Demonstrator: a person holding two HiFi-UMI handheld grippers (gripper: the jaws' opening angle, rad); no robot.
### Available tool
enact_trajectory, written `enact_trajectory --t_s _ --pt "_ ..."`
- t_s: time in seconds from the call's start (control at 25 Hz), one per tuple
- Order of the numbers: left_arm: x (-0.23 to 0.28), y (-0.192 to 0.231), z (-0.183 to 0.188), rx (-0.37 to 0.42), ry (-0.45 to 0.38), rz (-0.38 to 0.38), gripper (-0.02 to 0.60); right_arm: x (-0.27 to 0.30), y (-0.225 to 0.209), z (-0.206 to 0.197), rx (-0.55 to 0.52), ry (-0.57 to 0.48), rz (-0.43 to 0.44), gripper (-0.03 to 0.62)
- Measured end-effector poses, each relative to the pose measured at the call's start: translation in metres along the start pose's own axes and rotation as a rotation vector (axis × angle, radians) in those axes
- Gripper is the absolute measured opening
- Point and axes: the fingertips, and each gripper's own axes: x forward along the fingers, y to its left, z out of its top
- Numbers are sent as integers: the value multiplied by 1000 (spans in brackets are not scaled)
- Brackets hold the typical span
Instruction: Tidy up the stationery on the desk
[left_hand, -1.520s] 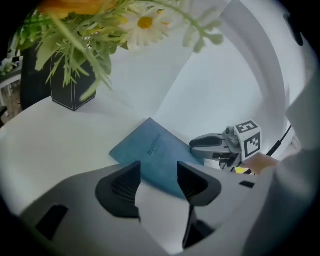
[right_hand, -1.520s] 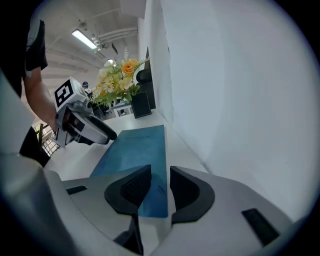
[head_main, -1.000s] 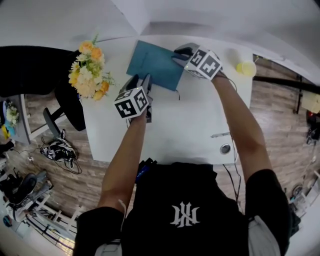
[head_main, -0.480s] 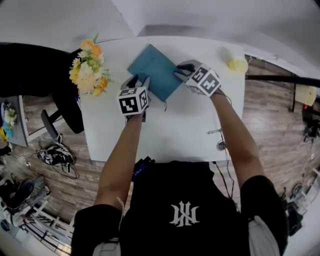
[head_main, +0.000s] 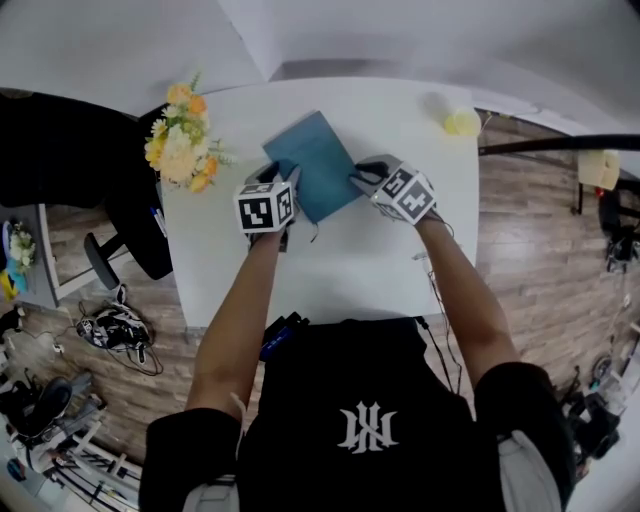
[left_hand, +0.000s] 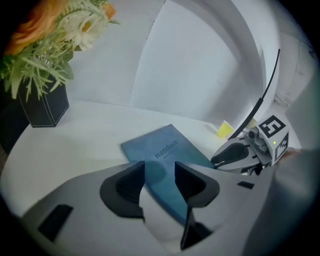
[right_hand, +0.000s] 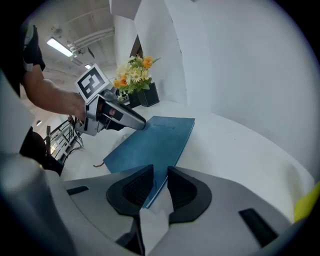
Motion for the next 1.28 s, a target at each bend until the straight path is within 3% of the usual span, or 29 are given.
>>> enact_trajectory --t_s 0.56,0.88,1.28 --pt "-18 -24 -44 202 100 -108 137 -17 75 -49 75 46 -67 107" --pt "-31 -44 -75 277 129 -108 137 -29 115 -77 79 53 -65 107" --pt "-58 -68 -126 307 154 -100 137 -45 171 -114 61 51 -43 107"
